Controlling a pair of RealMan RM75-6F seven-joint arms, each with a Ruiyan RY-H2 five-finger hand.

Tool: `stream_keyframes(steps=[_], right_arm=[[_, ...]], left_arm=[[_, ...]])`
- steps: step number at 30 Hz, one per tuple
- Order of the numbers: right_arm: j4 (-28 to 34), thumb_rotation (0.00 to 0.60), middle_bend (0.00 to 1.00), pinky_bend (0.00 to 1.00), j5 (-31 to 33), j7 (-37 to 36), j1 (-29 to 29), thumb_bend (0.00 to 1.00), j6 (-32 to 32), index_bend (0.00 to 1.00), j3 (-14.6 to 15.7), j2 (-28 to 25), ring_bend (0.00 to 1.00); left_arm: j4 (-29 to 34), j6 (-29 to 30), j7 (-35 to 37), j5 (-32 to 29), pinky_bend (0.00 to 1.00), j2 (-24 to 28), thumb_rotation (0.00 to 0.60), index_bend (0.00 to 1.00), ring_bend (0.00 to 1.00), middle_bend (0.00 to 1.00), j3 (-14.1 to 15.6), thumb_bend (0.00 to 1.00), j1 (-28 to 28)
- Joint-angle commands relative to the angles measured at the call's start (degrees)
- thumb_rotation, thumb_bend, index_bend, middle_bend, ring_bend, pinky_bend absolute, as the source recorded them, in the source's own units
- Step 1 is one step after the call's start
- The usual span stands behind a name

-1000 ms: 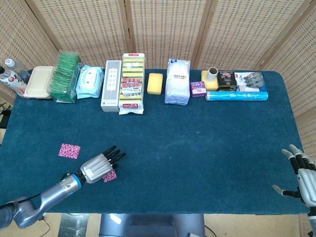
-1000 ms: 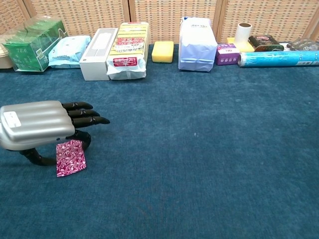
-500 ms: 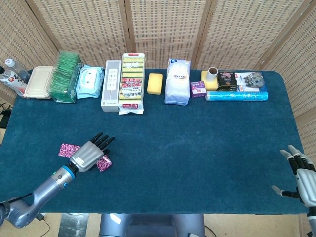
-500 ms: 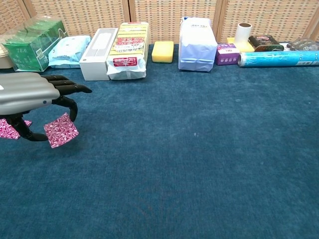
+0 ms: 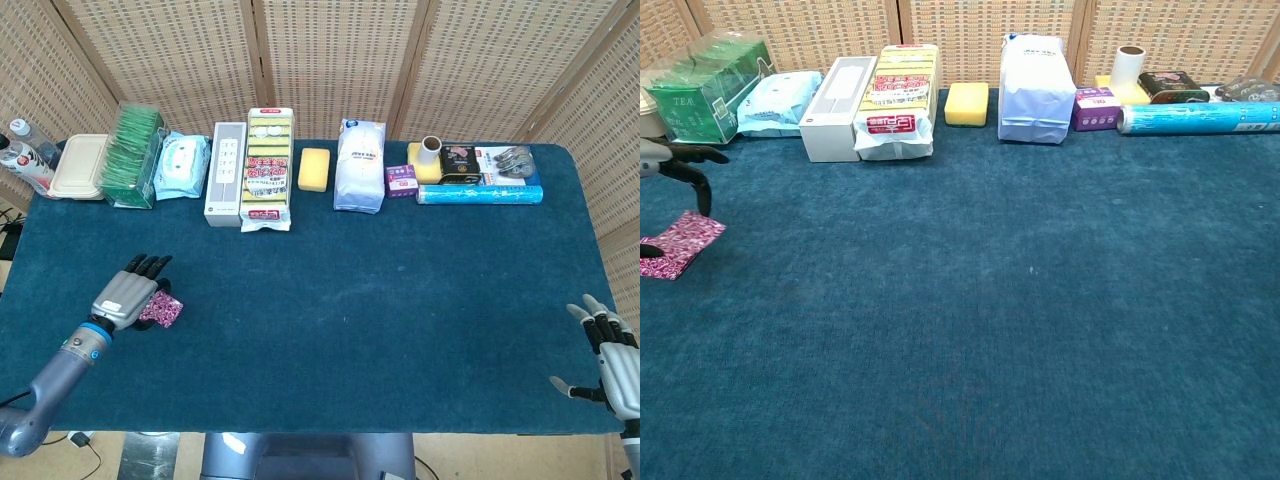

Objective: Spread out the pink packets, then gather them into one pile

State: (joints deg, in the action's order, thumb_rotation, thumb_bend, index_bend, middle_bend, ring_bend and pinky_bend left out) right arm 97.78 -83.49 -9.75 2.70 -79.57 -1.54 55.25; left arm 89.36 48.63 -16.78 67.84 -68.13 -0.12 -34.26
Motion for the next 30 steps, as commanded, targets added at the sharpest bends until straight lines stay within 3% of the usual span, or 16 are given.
stream_keyframes(steps=[1,8,13,30], right_arm=[[0.00,0.600,0.00,0.00,-0.07,-0.04,0.07,0.00,0.13,0.09,0.04,0.00,0.00],[0.04,0.600,0.00,0.00,0.07,0.18,0.05,0.00,0.17,0.10,0.06,0.07,0.00],[0.10,0.600,0.00,0.00,-0.07,0.15,0.17,0.00,0.40,0.10,0.14,0.05,0.00],[-0.10,0.600,0.00,0.00,-0.13,-0.44,0.13,0.00,0.33,0.10,0.14,-0.09,0.00]], left_arm=[[-1.70,-0.87,1.58,-2.36,0.00,0.87,0.600,0.41,0.00,0.00,-0.09,0.23,0.87],[-4.22,-3.47,1.63,-5.73,0.00,0.81,0.600,0.41,0.00,0.00,0.68,0.23,0.96],[-5.33,-6.01,-0.10,-11.44,0.00,-0.17,0.600,0.41,0.00,0.00,0.78,0.23,0.19],[-5.78,-4.36,-5.07,-16.17,0.00,-3.04,0.600,0.41,0.00,0.00,0.64,0.23,-1.78]])
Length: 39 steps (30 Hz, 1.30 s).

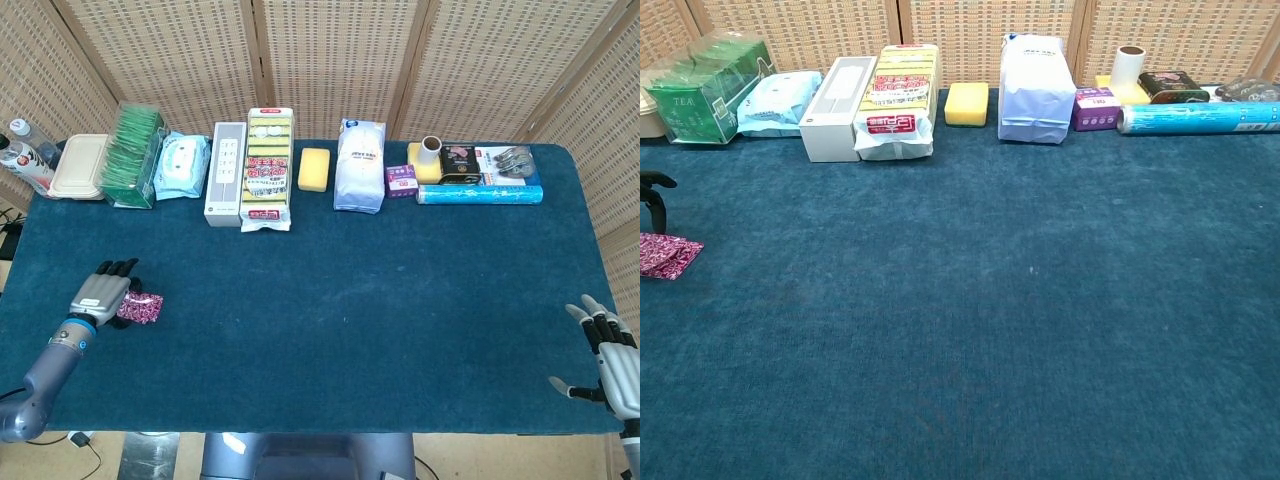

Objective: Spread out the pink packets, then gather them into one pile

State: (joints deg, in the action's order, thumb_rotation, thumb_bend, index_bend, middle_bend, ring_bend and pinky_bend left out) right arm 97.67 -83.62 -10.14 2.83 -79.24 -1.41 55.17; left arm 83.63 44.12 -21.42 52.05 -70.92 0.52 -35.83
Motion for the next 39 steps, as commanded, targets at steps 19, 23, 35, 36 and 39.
stream_keyframes(steps=[19,23,35,36,39], right_arm=[[-0.15,0.600,0.01,0.00,-0.25,-1.13,-0.10,0.00,-0.19,0.10,0.03,-0.39,0.00],[-0.11,0.600,0.01,0.00,-0.27,-1.25,-0.14,0.00,-0.31,0.09,0.01,-0.38,0.00],[-0.16,0.600,0.01,0.00,-0.23,-1.23,-0.08,0.00,-0.18,0.09,0.01,-0.33,0.00],[-0.15,0.600,0.01,0.00,-0.23,-1.22,-0.07,0.00,-0.16,0.10,0.02,-0.34,0.00],[-0.14,0.600,0.01,0.00,-0.17,-1.30,-0.06,0.00,-0.09,0.09,0.01,-0.38,0.00]], left_arm=[[1.07,0.03,-2.81,-6.68,0.00,-1.04,0.600,0.41,0.00,0.00,0.38,0.23,-2.00],[1.48,0.66,-4.03,-8.15,0.00,-0.90,0.600,0.41,0.00,0.00,0.70,0.23,-2.43],[1.64,1.54,-5.06,-10.47,0.00,-1.08,0.600,0.41,0.00,0.00,0.85,0.23,-3.21],[1.63,1.54,-5.16,-10.68,0.00,-1.13,0.600,0.41,0.00,0.00,0.87,0.23,-3.31],[1.71,1.59,-5.35,-11.10,0.00,-1.25,0.600,0.41,0.00,0.00,0.93,0.23,-3.50]])
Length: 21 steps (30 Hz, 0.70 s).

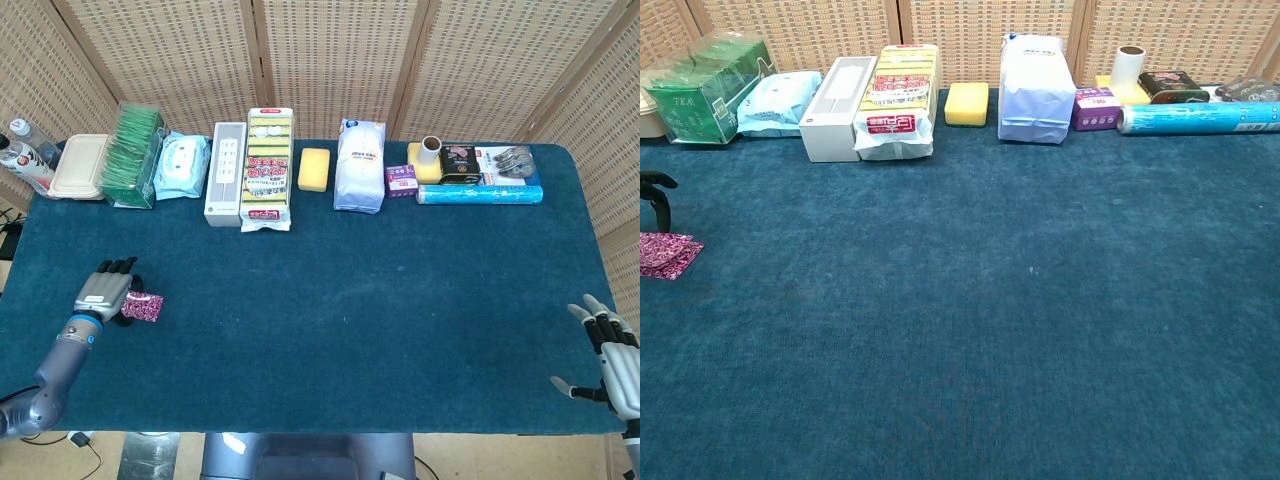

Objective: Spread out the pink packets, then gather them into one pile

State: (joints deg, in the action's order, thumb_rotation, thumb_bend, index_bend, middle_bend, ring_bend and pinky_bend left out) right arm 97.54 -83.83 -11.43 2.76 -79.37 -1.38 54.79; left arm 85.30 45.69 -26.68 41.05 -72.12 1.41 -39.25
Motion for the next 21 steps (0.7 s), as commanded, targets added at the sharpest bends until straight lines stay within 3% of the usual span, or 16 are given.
stream_keyframes(steps=[1,21], right_arm=[[-0.01,0.600,0.01,0.00,0.07,-0.02,0.02,0.00,0.04,0.09,-0.03,0.01,0.00],[0.01,0.600,0.01,0.00,0.07,-0.23,0.02,0.00,0.00,0.10,-0.07,-0.05,0.00]], left_arm=[[0.07,0.03,-0.16,-0.16,0.00,-0.07,0.600,0.41,0.00,0.00,0.09,0.23,-0.13],[1.42,2.16,-3.59,-3.63,0.00,-0.39,0.600,0.41,0.00,0.00,1.08,0.22,-1.43]])
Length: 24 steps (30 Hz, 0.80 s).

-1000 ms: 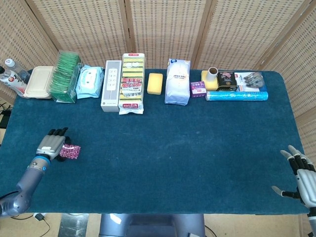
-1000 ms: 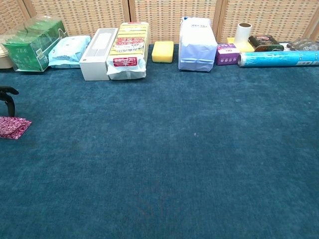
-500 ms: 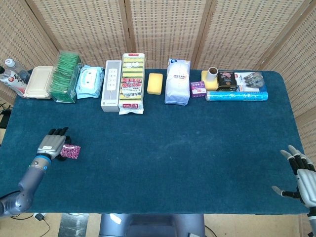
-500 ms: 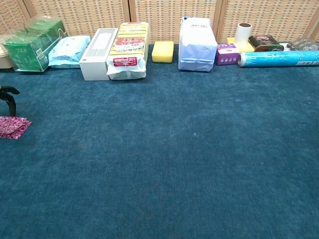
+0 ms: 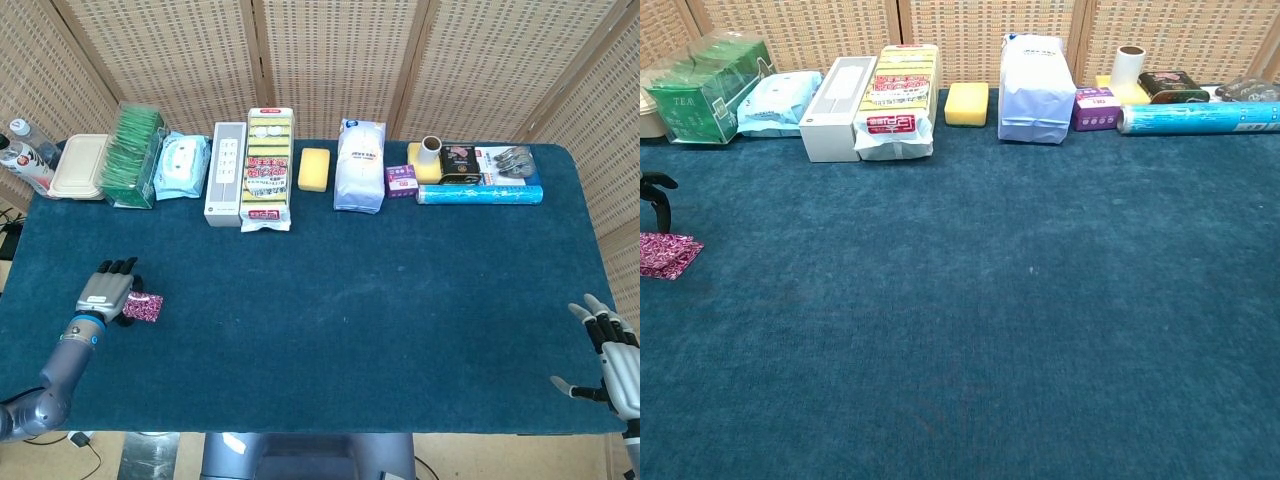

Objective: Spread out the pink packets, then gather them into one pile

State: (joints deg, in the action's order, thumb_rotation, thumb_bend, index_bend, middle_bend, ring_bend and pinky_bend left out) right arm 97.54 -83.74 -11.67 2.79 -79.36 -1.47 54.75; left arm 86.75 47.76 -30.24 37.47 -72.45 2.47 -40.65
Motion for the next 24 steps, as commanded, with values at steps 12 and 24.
stream_keyframes(steps=[12,24], right_arm=[[0.10,0.600,0.01,0.00,-0.12,0.16,-0.07,0.00,-0.07,0.09,0.11,-0.07,0.00],[0.15,0.600,0.01,0.00,-0.10,0.14,-0.07,0.00,0.03,0.10,0.16,-0.15,0.00]], left_arm=[[-0.77,-0.15,0.66,0.34,0.00,-0.51,0.600,0.41,0.00,0.00,0.15,0.21,-0.01],[-0.66,0.40,0.06,0.32,0.00,-0.43,0.600,0.41,0.00,0.00,0.38,0.21,-0.16]])
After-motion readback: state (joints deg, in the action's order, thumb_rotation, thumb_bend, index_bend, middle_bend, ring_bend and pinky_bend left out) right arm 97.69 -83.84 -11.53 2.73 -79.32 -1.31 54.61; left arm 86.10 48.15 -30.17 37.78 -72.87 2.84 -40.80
